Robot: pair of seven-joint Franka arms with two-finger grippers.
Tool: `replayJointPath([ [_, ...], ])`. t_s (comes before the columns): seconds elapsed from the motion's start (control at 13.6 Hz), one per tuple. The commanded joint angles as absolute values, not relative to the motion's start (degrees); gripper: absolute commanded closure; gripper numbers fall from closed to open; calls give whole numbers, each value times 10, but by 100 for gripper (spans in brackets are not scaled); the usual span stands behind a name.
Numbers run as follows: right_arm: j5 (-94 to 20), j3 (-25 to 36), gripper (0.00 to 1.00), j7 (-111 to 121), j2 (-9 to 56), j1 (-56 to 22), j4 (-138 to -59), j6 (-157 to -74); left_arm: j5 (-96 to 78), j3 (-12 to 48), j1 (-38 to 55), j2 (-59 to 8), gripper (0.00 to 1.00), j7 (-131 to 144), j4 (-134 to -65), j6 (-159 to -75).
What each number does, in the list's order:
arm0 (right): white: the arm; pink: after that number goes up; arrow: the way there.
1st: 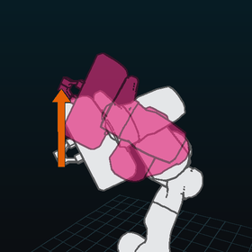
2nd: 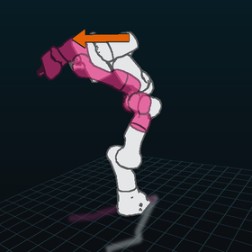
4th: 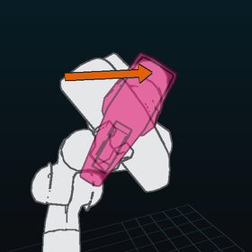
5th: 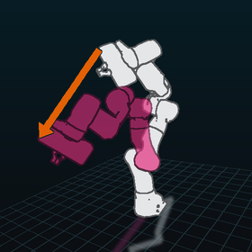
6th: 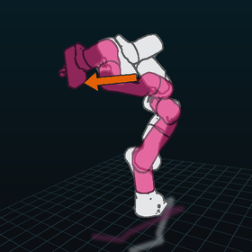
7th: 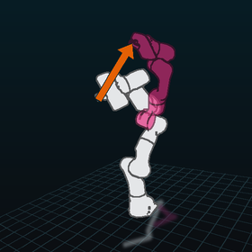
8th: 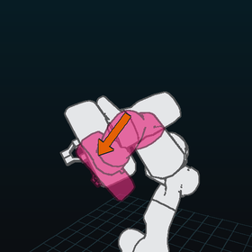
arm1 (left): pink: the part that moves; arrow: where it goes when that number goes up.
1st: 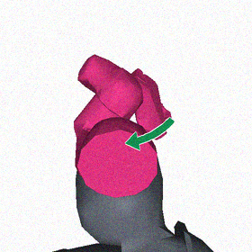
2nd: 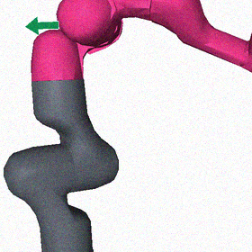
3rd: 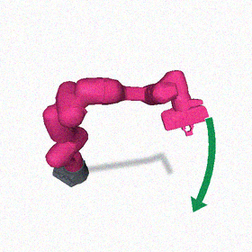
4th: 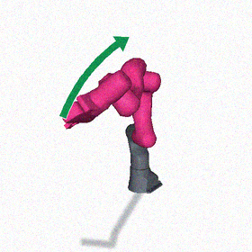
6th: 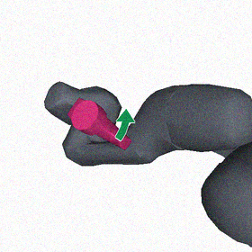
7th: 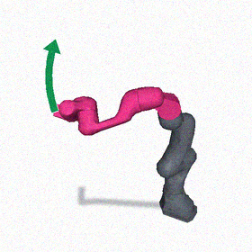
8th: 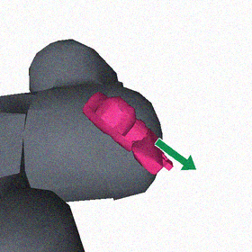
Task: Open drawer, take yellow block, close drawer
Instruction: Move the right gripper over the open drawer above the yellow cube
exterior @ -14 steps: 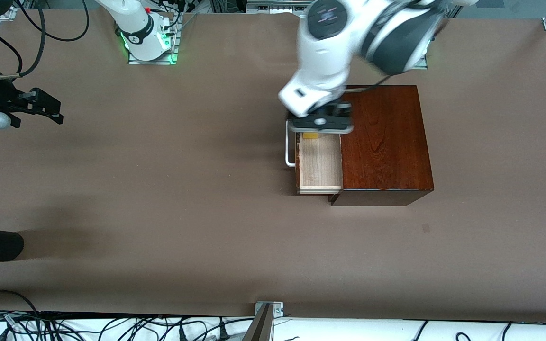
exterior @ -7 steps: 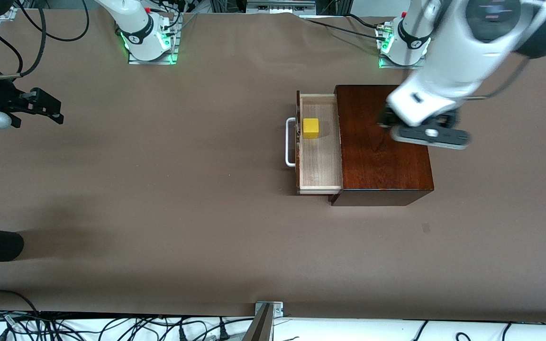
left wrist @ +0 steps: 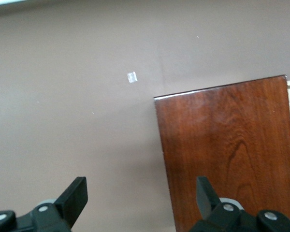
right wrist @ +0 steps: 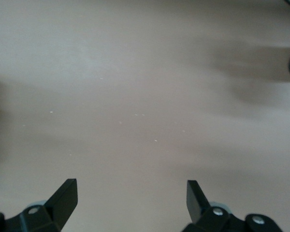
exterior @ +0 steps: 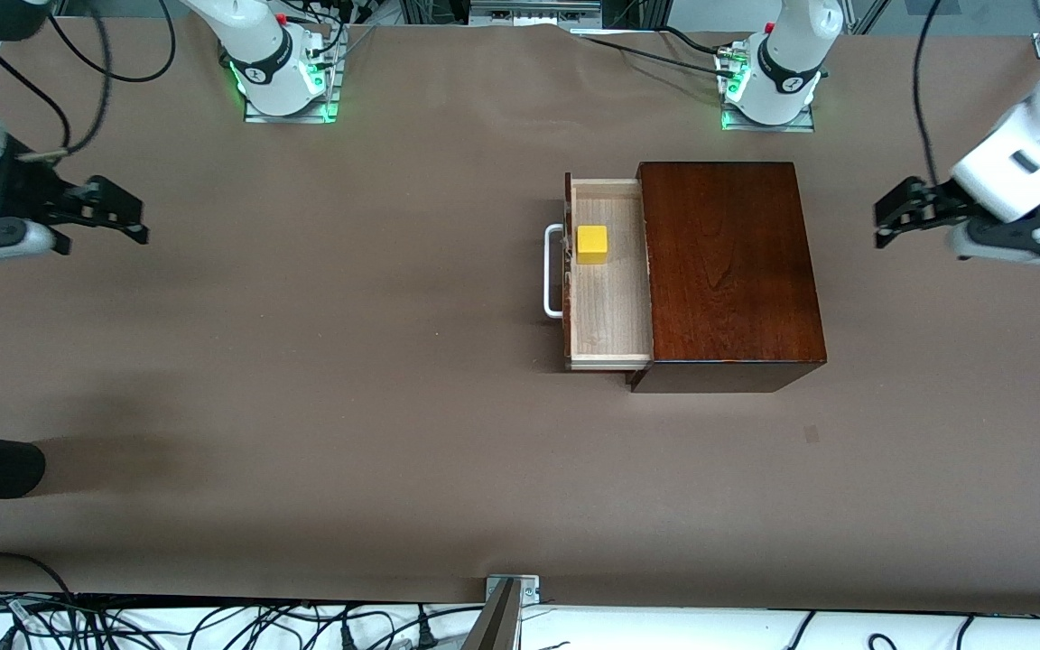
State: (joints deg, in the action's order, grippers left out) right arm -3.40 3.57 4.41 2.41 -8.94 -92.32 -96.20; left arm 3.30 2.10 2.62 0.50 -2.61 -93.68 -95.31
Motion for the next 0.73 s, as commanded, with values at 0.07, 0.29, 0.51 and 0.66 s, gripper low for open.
replayJointPath([
  [0.07, -80, -13, 0, 34, 24, -95, -913, -954, 18, 19, 6, 47, 0, -32, -995, -1007],
  [0.29, -76, -65, 0, 44, 43, -116, -915, -954, 21, 25, 6, 26, 0, -30, -986, -986],
  [0.51, -71, -97, 0, 57, 44, -155, -925, -948, 19, 27, 6, 29, 0, -55, -984, -970],
  [0.66, -71, -109, 0, 58, 47, -187, -926, -940, 23, 25, 5, 28, 0, -49, -985, -969],
])
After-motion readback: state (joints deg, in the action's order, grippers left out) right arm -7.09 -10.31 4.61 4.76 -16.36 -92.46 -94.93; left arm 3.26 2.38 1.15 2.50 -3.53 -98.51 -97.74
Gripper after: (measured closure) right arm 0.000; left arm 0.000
